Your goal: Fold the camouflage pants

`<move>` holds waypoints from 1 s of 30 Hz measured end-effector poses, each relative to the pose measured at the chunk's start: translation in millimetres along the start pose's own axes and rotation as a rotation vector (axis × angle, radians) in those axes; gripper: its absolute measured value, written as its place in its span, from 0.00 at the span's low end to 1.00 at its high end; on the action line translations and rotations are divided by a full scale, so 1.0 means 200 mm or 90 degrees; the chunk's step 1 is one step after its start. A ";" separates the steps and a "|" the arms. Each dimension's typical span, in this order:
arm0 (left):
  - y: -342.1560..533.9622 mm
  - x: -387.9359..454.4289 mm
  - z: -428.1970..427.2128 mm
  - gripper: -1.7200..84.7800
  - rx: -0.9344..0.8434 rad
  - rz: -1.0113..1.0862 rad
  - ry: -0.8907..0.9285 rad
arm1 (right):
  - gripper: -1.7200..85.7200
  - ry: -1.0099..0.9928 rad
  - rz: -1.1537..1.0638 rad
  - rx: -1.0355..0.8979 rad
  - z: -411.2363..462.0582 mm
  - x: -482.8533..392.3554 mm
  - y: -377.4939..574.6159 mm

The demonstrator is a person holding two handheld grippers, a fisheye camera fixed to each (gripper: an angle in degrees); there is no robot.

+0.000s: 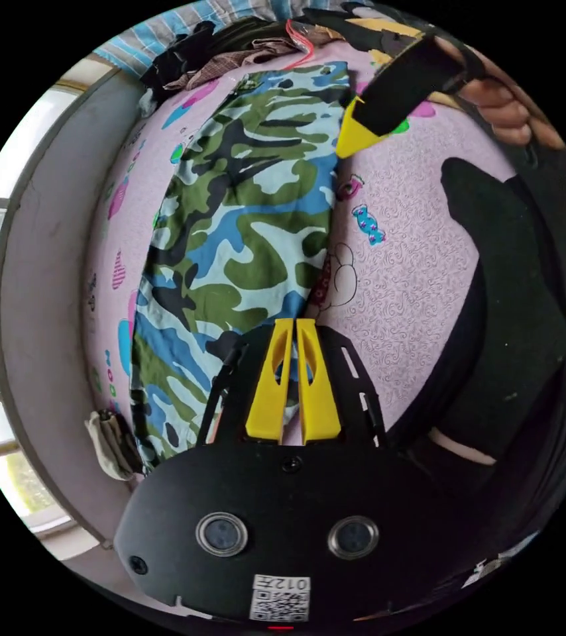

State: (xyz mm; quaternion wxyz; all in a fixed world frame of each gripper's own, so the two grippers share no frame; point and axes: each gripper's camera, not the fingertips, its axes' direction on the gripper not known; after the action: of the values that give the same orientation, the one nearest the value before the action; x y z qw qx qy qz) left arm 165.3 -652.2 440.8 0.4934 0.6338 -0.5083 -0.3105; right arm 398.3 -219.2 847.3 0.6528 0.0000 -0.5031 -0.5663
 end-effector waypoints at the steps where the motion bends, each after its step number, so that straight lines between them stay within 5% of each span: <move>1: -0.01 -0.08 -0.01 0.03 -0.007 0.004 0.042 | 0.07 -0.014 -0.008 0.004 0.01 -0.05 0.02; 12: 0.08 -0.87 -0.06 0.02 0.074 -0.058 0.349 | 0.10 -0.071 -0.122 0.018 0.46 -0.52 0.03; 23: 0.06 -1.00 -0.01 0.02 0.062 0.005 0.364 | 0.14 0.041 -0.365 0.009 0.93 -0.97 0.01; 30: 0.15 -1.10 -0.01 0.02 0.097 -0.039 0.374 | 0.07 0.079 -0.434 0.007 1.13 -1.21 0.04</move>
State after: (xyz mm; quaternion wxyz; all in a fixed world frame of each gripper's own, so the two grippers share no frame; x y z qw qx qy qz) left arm 93.2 -442.9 446.1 0.5607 0.7468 -0.3462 -0.0897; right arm 292.8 91.9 804.3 0.4552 0.2063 -0.4366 -0.7481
